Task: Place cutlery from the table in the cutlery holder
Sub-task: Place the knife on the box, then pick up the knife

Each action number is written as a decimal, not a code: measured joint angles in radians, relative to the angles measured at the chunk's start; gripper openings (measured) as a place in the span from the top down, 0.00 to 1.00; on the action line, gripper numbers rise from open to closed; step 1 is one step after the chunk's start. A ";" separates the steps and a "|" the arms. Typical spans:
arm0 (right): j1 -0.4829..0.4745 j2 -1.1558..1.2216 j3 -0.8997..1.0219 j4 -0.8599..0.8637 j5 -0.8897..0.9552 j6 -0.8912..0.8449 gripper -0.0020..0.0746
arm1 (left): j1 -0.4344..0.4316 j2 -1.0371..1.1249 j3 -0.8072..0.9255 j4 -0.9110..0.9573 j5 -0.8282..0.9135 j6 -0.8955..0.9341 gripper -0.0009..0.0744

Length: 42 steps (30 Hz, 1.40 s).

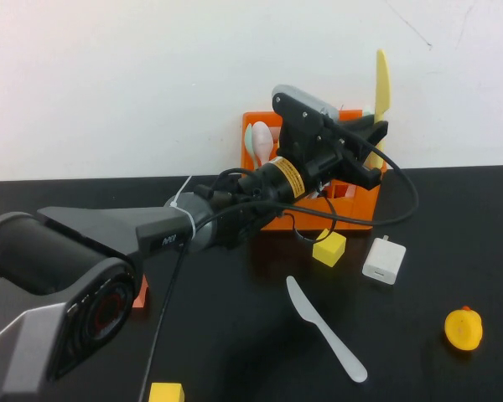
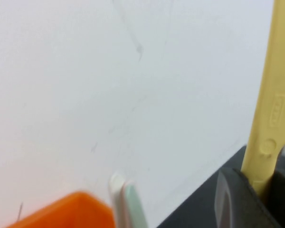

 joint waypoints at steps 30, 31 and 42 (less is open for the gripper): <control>0.000 0.000 0.000 -0.008 0.000 0.000 0.98 | 0.000 0.000 0.000 -0.094 0.151 -0.025 0.43; 0.000 0.000 0.000 -0.008 0.004 0.000 0.98 | 0.000 0.000 0.000 -0.089 0.156 -0.025 0.44; 0.000 0.000 0.000 0.002 0.011 0.000 0.98 | 0.000 -0.236 0.000 0.091 0.581 -0.113 0.94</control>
